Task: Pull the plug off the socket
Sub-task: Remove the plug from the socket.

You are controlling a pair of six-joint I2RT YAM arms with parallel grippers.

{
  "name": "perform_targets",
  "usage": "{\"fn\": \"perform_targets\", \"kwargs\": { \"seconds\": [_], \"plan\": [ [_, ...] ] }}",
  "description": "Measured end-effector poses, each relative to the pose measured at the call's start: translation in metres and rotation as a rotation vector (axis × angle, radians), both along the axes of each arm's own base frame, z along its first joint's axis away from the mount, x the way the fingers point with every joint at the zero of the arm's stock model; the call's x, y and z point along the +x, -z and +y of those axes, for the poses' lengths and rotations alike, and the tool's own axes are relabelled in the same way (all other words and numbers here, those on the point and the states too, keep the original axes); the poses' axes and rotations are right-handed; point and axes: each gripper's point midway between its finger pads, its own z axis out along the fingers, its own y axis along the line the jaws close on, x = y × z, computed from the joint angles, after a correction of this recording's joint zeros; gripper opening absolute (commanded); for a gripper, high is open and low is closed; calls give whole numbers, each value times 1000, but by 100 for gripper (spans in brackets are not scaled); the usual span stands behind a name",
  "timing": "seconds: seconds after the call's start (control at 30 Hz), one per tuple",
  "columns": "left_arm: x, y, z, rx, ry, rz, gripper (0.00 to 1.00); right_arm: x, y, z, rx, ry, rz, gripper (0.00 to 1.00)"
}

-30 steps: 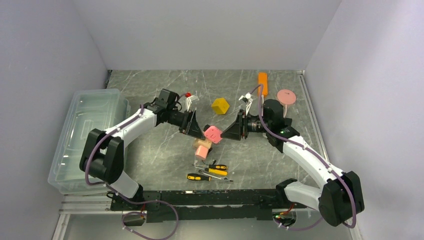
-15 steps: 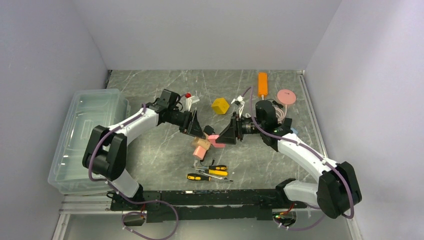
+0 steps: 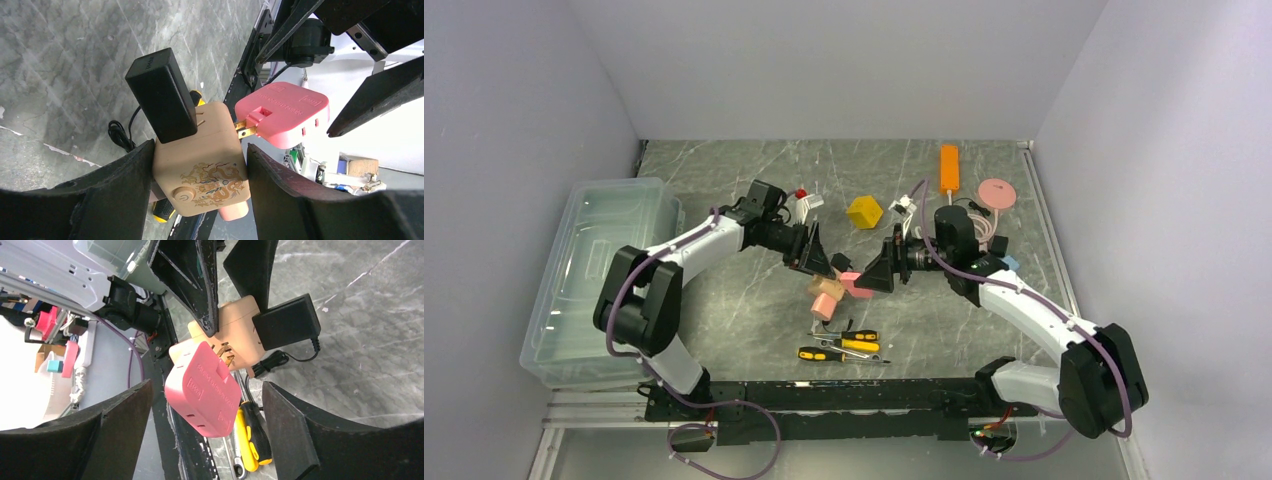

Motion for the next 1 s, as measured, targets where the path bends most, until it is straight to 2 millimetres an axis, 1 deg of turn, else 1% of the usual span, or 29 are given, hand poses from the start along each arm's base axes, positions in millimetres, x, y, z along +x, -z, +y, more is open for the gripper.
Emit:
{"fn": "perform_targets", "kwargs": {
  "seconds": [0.07,0.13,0.37,0.6,0.7,0.87,0.93,1.0],
  "plan": [
    [1,4,0,10,-4,10,0,-1,6,-1,-10,5,5,90],
    [2,9,1,21,-12,21,0,-3,11,-1,-17,6,11,91],
    [8,18,5,42,-43,69,0,-3,19,3,-50,10,-15,88],
    [9,19,6,45,-56,87,0,-4,43,10,-116,9,14,78],
    [9,19,6,45,-57,89,0,0,49,10,-133,27,20,72],
    [9,22,6,48,-57,96,0,5,52,10,-147,48,19,66],
    [9,22,6,49,-57,98,0,6,51,10,-147,53,14,61],
    [9,22,6,49,-57,98,0,8,51,10,-146,58,9,52]
  ]
}}
